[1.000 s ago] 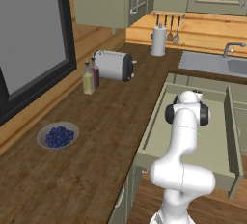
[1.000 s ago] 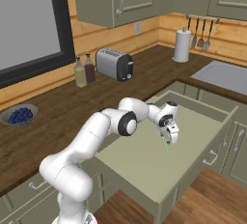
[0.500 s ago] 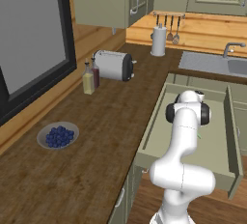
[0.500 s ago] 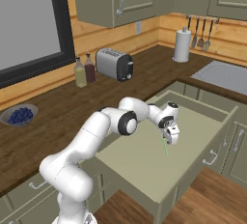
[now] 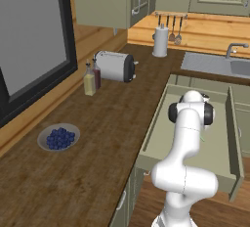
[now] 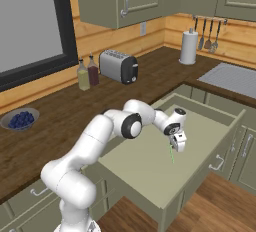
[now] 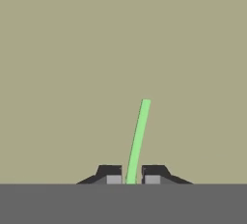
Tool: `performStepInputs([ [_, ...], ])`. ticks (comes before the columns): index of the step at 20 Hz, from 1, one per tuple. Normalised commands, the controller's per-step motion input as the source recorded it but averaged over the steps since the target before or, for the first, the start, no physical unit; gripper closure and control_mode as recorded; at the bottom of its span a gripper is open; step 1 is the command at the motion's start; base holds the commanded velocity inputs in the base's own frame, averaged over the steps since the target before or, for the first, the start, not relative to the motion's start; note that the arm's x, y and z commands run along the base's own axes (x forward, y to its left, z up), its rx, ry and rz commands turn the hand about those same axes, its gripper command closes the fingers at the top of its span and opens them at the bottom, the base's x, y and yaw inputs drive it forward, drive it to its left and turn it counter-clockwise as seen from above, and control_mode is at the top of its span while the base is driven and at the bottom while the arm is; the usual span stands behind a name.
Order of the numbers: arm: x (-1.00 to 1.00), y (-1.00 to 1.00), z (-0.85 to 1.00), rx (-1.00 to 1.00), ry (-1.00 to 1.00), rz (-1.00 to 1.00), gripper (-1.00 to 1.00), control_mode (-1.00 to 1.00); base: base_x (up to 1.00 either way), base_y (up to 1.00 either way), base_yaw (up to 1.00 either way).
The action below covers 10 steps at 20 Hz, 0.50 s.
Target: Take a straw from the drawer in front and place it inside the glass cup on the dining counter.
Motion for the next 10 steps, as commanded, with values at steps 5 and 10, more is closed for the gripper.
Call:
performStepInputs([
  [5, -0.14, -0.01, -0.22, 0.00, -0.02, -0.03, 1.00, -1.00, 0.00, 0.00, 0.00],
  [10, -0.24, -0.01, 0.13, 0.00, -0.11, -0.04, 1.00, -1.00, 0.00, 0.00, 0.00],
])
